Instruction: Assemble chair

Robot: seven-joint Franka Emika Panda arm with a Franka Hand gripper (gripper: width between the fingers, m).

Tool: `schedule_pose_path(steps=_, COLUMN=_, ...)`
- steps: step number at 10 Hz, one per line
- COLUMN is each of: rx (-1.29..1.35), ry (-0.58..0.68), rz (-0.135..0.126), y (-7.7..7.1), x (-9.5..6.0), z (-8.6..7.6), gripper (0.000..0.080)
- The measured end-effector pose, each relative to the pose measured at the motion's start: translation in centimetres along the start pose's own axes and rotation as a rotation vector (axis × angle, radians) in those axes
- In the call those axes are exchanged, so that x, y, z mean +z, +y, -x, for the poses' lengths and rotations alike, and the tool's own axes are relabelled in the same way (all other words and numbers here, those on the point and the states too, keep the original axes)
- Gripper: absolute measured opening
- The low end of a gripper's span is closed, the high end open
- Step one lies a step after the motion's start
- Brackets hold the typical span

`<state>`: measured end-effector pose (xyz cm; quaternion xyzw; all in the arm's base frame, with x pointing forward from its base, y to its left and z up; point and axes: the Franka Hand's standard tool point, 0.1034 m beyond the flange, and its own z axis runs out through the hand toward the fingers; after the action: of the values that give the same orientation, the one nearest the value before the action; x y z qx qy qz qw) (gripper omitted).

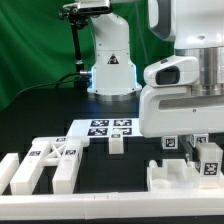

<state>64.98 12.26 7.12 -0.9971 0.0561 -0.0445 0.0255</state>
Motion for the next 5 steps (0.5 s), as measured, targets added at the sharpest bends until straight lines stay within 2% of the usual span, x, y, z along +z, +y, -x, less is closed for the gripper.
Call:
schedule_pose_path(steps=1, rx=0.068, ry=0.0, rz=0.001, y=0.06, x=0.03, z=0.0, gripper=0.0289)
schedule_pose_path(steps=3, rx=0.368, ry=0.009, rz=0.002, y=0.14, x=0.08, z=-0.01, gripper=0.0289)
schedule_pose_path(steps=5, rx=0.738, ry=-0.008, rz=-0.022, y=0.28, x=0.14, z=0.04, gripper=0.0289)
